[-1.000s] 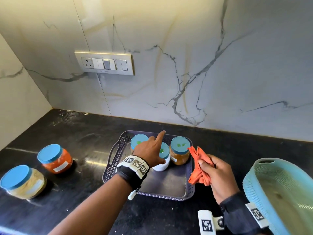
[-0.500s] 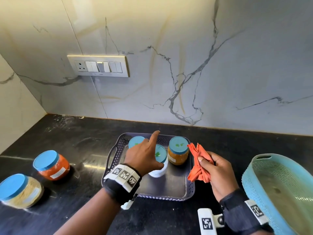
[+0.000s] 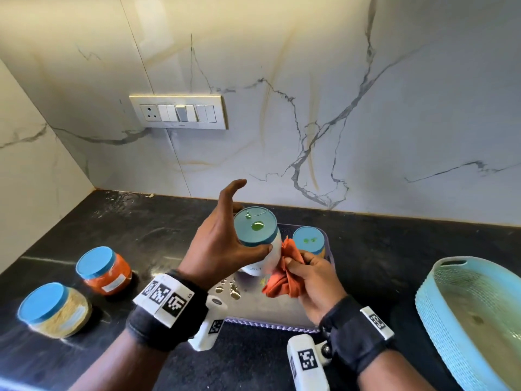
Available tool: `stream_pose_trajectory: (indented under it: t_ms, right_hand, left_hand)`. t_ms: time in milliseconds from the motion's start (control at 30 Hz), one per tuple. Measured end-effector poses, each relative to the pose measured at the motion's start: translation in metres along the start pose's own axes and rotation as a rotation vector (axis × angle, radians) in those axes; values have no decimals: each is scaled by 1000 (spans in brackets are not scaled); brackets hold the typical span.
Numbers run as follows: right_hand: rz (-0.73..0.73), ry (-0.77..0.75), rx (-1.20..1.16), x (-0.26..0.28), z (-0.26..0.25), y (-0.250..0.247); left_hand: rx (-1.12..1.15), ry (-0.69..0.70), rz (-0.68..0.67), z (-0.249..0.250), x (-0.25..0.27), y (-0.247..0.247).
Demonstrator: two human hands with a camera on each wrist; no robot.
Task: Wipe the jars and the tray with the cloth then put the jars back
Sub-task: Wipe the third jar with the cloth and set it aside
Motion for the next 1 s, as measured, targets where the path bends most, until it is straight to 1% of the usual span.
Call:
stream_pose_trajectory:
  t_ms: [100,233,333,367,500,600,700,767,800,833,900,933,1000]
  right_hand:
    - [-58,61,-106,3,0,8]
    - [-113,62,-159,6,-4,7]
    - [-95,36,-151,8,-6,7]
    - [-94,25,-148,9,-5,7]
    - [-83,-35,-140,11,-4,7]
    - [-77,-35,-95,13,-1,3]
    - [35,-72,-2,9,-4,-13]
    - [99,-173,70,13,-21,-19]
    - [117,-266,128,20,-35,-19]
    - [137,-397,231,31,-51,-16]
    - [201,-690,544,59,-82,1]
    - [220,-807,693,70,-90,12]
    - [255,-971,953,84,-97,33]
  left_hand:
    - [-9,52,10,6,0,7]
    - [78,18,65,3,0,12]
    - [141,-65,89,0,6,21]
    - [135,-74,98,0,7,23]
    - [148,-53,145,2,11,25]
    - [132,-22,202,4,16,21]
    - [117,0,226,4,24,20]
    - [94,21,209,5,30,21]
    - [77,32,198,5,33,21]
    - [64,43,190,6,35,22]
    - [49,67,183,6,39,23]
    - [38,81,181,7,40,24]
    - [3,106,161,9,40,27]
Point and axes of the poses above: each hand's wrist, its own x-axis away from the middle knuckle, its own y-axis out of the palm, z = x × y, the point moved 6 cm from there along -x, towards the middle knuckle, and after that the axes turned 12 degrees about y, right-handed, at the moved point
